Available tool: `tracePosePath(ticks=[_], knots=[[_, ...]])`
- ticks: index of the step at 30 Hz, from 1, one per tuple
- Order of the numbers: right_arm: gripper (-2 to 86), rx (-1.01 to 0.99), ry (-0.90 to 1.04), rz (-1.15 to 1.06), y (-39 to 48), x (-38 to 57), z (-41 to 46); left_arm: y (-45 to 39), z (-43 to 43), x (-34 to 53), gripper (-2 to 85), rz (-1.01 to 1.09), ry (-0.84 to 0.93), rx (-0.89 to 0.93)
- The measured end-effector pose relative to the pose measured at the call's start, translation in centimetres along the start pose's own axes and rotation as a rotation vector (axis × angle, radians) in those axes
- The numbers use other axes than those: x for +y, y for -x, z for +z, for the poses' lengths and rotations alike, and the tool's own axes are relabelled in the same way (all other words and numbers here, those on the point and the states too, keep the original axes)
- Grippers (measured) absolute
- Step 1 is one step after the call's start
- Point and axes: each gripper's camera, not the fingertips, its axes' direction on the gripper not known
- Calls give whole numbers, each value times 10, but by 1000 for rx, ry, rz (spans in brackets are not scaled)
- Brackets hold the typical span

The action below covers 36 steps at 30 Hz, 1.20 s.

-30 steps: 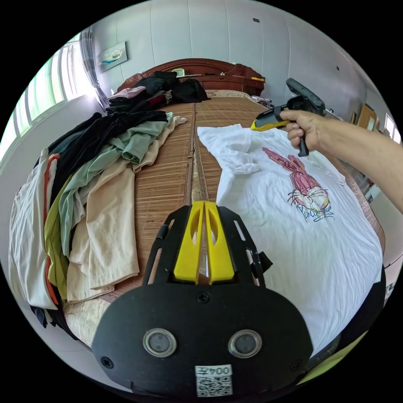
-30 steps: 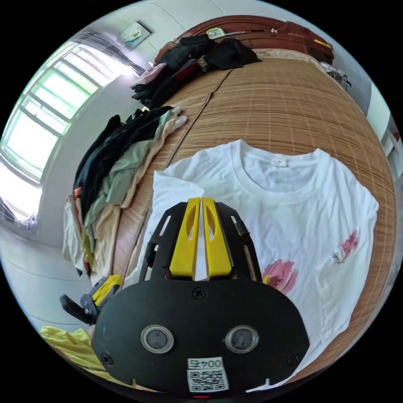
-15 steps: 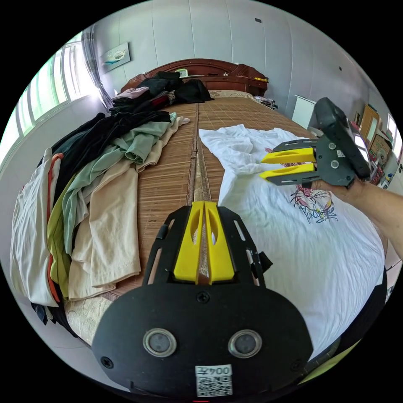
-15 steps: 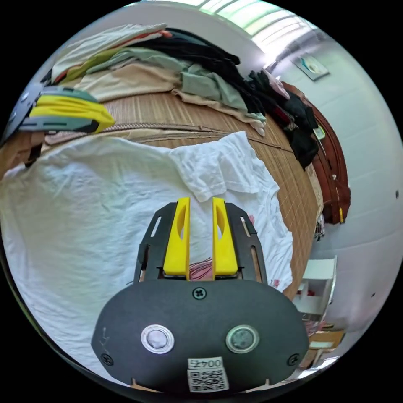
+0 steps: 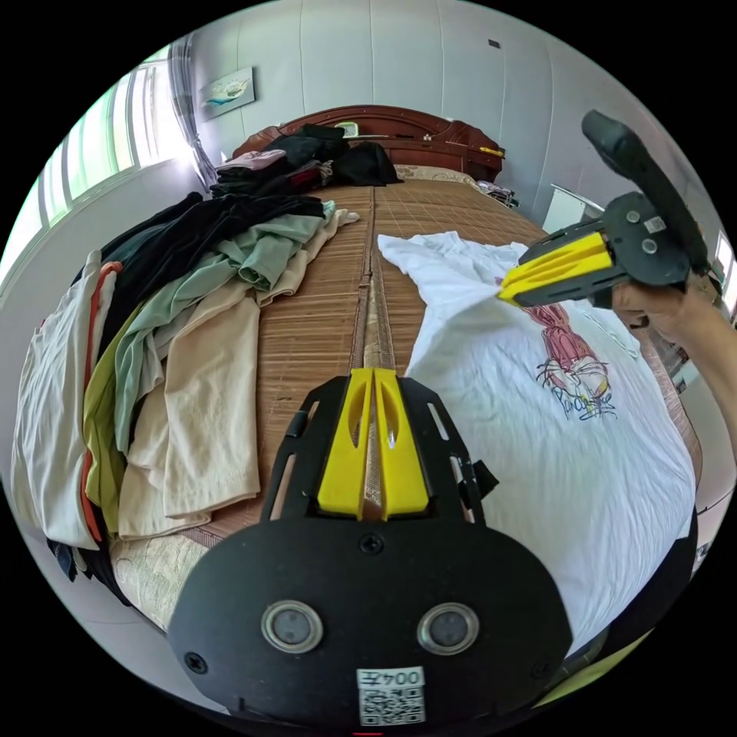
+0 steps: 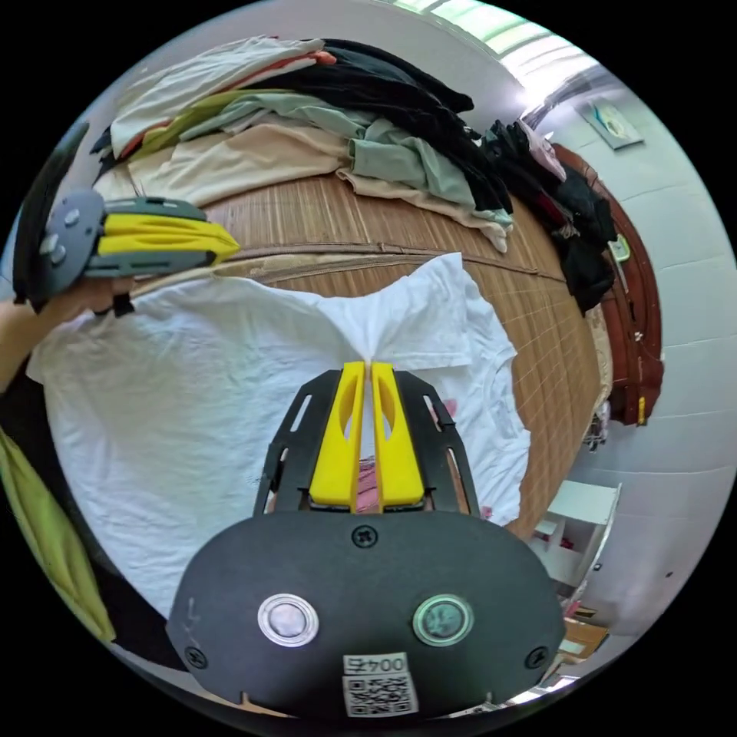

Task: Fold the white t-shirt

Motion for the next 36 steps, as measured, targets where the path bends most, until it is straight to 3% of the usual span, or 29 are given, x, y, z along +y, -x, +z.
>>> tracePosePath(ticks=[6,10,14,18,25,27,29,31,34,36], knots=[[48,-182,73,146,-13,2,49,7,1,-1,3,-1,-2,-12],[75,-339,-45,264,-55,31,36,15,2,-2,3,-8,-6,-10],[60,-319,-174,424,-117,53,18,22,6,-4,3,-15,7,-11],[76,-422,-243,540,-176,23,26,29,10,-5,3,-16,14,-7],[110,-296,-2,490,-216,-97,71,48,15,-6,4,-46,24,22],[93,-295,83,493,-222,-111,87,51,16,-6,4,-43,22,25],[22,-309,164,511,-229,-115,110,53,17,-6,4,-40,23,27],[12,-350,126,604,-242,-108,120,57,19,-6,4,-45,29,32],[12,-512,-102,801,-259,-85,132,62,22,-5,4,-53,35,39],[23,-612,-110,878,-261,-76,152,66,23,-5,4,-57,37,41]])
